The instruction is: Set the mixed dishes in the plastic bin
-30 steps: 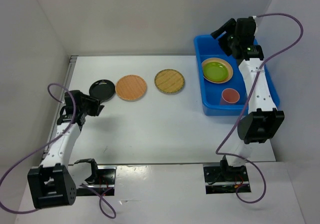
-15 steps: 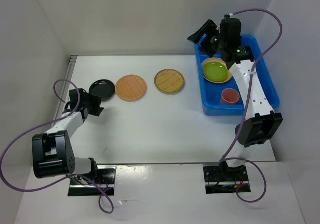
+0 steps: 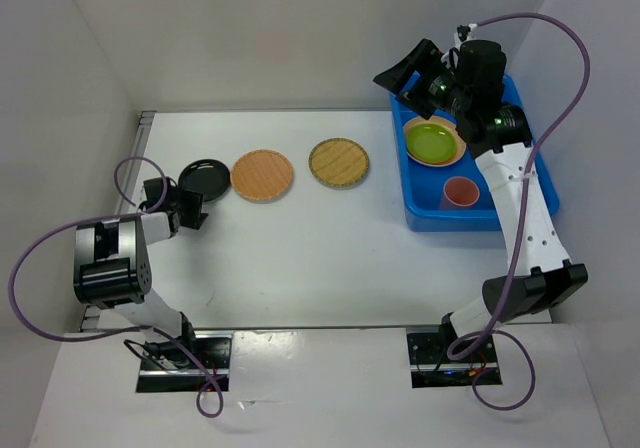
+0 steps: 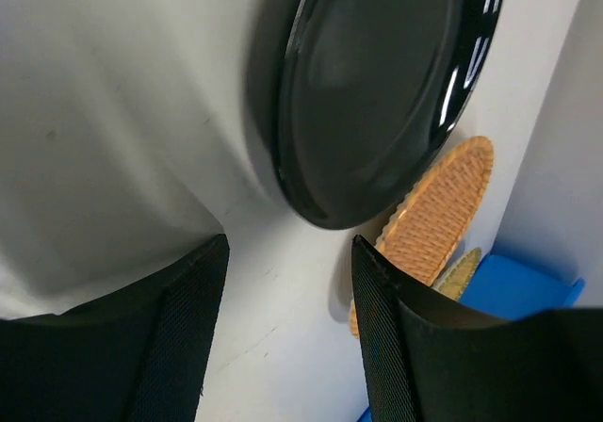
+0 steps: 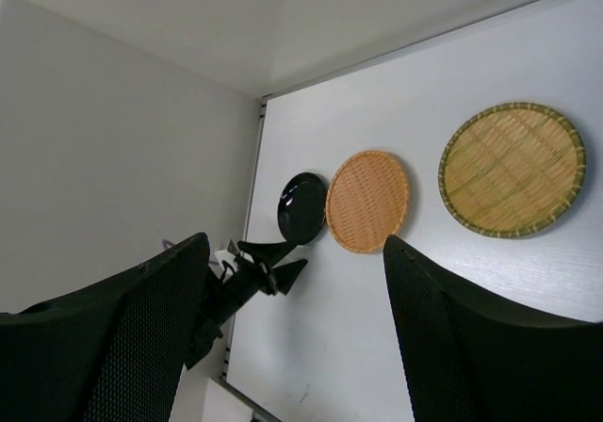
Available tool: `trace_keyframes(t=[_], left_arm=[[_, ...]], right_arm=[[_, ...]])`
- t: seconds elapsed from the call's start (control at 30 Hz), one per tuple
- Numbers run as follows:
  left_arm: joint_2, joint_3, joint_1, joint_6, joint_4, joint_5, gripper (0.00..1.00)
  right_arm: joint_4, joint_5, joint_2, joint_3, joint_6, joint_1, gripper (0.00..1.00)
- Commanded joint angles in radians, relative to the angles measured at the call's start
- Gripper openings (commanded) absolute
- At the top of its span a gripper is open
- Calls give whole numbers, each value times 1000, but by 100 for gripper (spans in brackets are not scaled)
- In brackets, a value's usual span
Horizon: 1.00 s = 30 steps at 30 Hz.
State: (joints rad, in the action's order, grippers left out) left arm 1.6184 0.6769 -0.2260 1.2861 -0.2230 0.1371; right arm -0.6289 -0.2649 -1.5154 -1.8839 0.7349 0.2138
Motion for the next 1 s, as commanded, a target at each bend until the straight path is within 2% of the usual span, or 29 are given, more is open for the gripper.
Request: trace_keyframes(t=[0.0, 0.13, 0.47, 0.63, 0.67, 0.7, 0.87, 0.97], left_arm=[[46, 23, -6, -7, -107, 1, 63], [99, 4, -16, 19, -168, 1, 63], [173, -40, -49, 117, -311, -19, 51], [201, -51, -58, 151, -320, -19, 15], [212, -51, -67, 141, -320, -19, 12], [212, -60, -67, 130, -329, -19, 2], [221, -85, -96, 121, -391, 28, 0], [134, -97, -105, 85, -382, 29, 0]], right_arm=[[28, -16, 60, 37, -11, 7, 80], [8, -16, 60, 35, -11, 7, 80], [-14, -16, 90, 35, -11, 7, 80], [-35, -7, 100, 35, -20, 7, 80], [-35, -7, 100, 35, -20, 7, 80], [-46, 3, 100, 35, -20, 7, 80], [-46, -36, 89, 35, -38, 7, 80], [-57, -65, 80, 55, -75, 19, 80]])
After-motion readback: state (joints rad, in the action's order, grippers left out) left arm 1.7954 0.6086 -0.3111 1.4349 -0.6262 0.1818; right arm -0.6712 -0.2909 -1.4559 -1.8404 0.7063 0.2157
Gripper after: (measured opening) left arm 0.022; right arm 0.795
